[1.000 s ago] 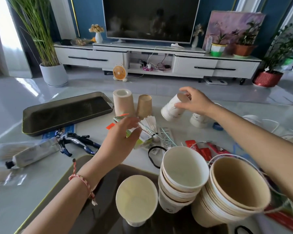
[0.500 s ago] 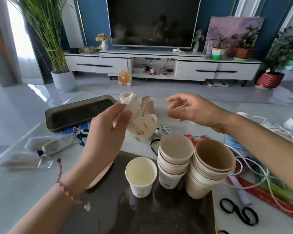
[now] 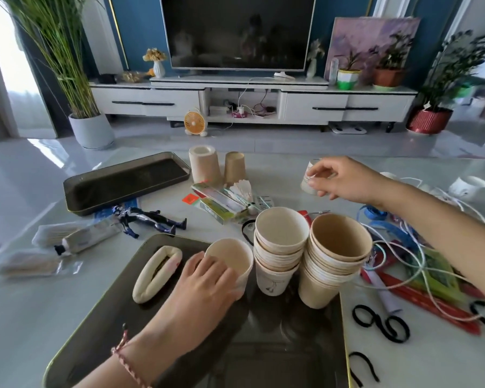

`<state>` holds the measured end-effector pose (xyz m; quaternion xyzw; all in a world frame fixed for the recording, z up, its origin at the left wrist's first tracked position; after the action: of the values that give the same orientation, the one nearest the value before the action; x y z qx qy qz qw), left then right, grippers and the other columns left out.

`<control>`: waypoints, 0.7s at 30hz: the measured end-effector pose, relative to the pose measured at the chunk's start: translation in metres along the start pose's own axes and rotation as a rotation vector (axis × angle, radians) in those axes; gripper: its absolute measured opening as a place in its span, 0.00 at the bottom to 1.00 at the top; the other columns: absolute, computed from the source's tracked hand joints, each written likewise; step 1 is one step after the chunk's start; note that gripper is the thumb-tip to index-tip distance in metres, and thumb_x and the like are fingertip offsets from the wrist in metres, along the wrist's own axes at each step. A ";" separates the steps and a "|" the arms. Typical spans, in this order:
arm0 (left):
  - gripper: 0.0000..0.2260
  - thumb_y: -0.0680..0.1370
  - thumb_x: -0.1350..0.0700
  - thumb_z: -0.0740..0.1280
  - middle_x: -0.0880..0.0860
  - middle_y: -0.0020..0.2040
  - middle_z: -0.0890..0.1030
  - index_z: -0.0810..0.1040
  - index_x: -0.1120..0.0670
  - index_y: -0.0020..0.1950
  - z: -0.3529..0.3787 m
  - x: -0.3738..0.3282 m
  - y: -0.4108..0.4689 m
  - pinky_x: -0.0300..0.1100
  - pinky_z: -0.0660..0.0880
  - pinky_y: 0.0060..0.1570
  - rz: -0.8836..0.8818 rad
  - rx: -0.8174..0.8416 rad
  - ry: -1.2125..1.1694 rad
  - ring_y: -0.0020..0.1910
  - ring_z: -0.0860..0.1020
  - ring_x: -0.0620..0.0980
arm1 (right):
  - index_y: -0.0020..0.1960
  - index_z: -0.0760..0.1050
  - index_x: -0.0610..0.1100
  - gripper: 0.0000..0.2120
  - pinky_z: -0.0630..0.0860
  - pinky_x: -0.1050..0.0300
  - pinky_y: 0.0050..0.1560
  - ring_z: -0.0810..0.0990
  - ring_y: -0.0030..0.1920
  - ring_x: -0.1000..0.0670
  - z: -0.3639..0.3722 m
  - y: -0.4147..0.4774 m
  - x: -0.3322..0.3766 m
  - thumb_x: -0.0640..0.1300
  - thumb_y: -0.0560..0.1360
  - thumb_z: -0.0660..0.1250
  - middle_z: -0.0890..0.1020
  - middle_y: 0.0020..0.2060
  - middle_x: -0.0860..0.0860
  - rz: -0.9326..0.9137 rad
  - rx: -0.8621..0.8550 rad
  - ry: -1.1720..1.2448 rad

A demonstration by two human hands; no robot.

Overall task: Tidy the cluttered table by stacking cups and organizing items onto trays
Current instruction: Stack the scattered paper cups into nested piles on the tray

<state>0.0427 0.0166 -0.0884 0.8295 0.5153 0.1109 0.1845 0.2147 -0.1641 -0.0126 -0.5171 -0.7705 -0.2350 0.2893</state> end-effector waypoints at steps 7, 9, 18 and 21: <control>0.05 0.75 0.55 0.66 0.49 0.39 0.78 0.76 0.55 0.40 0.012 0.021 0.015 0.45 0.74 0.50 -0.032 -0.022 -0.125 0.46 0.69 0.48 | 0.54 0.75 0.39 0.08 0.73 0.61 0.38 0.77 0.39 0.51 -0.020 0.011 -0.048 0.39 0.77 0.63 0.77 0.40 0.48 0.138 -0.102 0.099; 0.11 0.77 0.50 0.59 0.47 0.41 0.78 0.77 0.53 0.42 0.013 0.024 0.016 0.52 0.67 0.60 -0.034 0.000 -0.098 0.48 0.71 0.46 | 0.54 0.75 0.38 0.08 0.73 0.61 0.37 0.76 0.38 0.51 -0.021 0.019 -0.061 0.38 0.76 0.63 0.77 0.40 0.47 0.162 -0.129 0.085; 0.14 0.79 0.45 0.55 0.41 0.51 0.75 0.76 0.52 0.52 -0.028 0.066 0.058 0.45 0.67 0.58 -0.133 -0.211 -0.431 0.54 0.71 0.40 | 0.63 0.71 0.38 0.17 0.66 0.53 0.62 0.71 0.63 0.42 -0.027 0.084 -0.096 0.38 0.75 0.62 0.74 0.61 0.41 0.106 -0.281 -0.506; 0.15 0.77 0.45 0.55 0.38 0.50 0.73 0.76 0.51 0.54 -0.024 0.079 0.086 0.35 0.66 0.51 -0.230 -0.202 -0.477 0.52 0.70 0.37 | 0.70 0.61 0.40 0.25 0.64 0.52 0.64 0.66 0.66 0.41 -0.017 0.111 -0.100 0.39 0.74 0.63 0.67 0.65 0.38 0.081 -0.227 -0.485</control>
<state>0.1392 0.0573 -0.0309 0.7457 0.5344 -0.0582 0.3937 0.3517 -0.2021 -0.0625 -0.6179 -0.7646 -0.1775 0.0457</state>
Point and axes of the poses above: each hand's wrist, its own y-axis towards the middle knuckle, its own z-axis out of the palm, x = y × z, the point moved 8 cm from there along y, towards the middle knuckle
